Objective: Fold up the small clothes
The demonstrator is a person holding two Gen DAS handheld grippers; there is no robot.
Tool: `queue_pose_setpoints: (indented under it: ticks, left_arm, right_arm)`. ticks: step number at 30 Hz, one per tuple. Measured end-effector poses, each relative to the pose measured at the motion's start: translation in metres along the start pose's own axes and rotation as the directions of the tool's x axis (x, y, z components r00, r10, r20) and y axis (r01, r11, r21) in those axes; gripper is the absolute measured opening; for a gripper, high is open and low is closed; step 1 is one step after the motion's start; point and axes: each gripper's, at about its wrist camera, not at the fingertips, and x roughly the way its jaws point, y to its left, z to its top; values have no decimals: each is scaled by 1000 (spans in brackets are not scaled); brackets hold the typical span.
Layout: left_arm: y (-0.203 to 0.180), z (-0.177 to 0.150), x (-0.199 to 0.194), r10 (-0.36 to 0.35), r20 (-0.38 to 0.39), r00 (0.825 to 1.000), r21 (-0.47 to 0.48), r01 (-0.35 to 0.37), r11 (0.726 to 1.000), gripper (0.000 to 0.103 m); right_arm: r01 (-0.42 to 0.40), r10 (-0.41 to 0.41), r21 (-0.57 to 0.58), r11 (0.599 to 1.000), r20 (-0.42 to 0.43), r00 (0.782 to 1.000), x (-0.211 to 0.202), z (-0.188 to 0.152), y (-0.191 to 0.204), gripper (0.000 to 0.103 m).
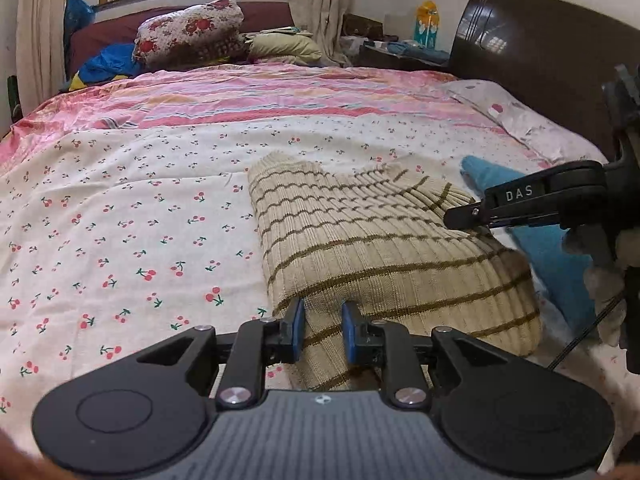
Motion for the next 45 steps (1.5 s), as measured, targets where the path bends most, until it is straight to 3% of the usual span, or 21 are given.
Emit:
queue_pose_setpoints:
  ticks: [7, 10, 13, 19, 22, 25, 27, 30, 34, 39, 41, 45]
  left_arm:
    - [-1, 8, -12, -5, 55, 998, -35, 7, 999, 27]
    - [-6, 6, 1, 2, 6, 1000, -16, -2, 1000, 29]
    - [-12, 0, 9, 29, -22, 999, 37, -29, 999, 30]
    - [-5, 7, -9, 10, 19, 1000, 31, -10, 999, 30]
    - [6, 12, -6, -7, 20, 1000, -27, 8, 1000, 31]
    - [17, 10, 6, -49, -12, 999, -89, 47, 995, 33]
    - [20, 9, 13, -62, -36, 997, -86, 59, 995, 37]
    - [22, 11, 9, -71, -30, 997, -86, 69, 994, 38]
    - [28, 15, 2, -125, 12, 992, -114, 125, 986, 39]
    - [33, 12, 19, -161, -15, 987, -120, 158, 980, 49]
    - [38, 11, 19, -174, -13, 985, -121, 171, 978, 51]
    - [50, 7, 16, -221, 5, 975, -161, 219, 962, 51]
  right_arm:
    - [44, -36, -99, 994, 82, 996, -29, -3, 17, 22]
    - [37, -30, -153, 987, 46, 999, -20, -14, 25, 23]
    - [93, -95, -220, 971, 1, 995, 0, -26, 25, 24]
    - [37, -34, -113, 993, 35, 999, -27, -20, 9, 29]
    - [-14, 15, -49, 999, 26, 1000, -29, -22, 0, 40]
    - [-47, 47, 5, 999, -39, 998, -13, -28, -9, 51]
    - [-58, 60, 36, 998, -54, 997, -6, -32, -14, 57]
    - [-80, 84, 96, 992, -42, 996, -11, -31, -20, 57]
    - [-155, 155, 78, 985, 14, 988, -27, -29, -16, 58]
    - [-129, 135, 81, 988, -73, 988, 2, -31, -18, 66]
    - [-154, 166, 132, 979, -83, 983, 7, -34, -25, 68]
    - [-174, 186, 131, 976, -79, 979, 4, -35, -32, 69]
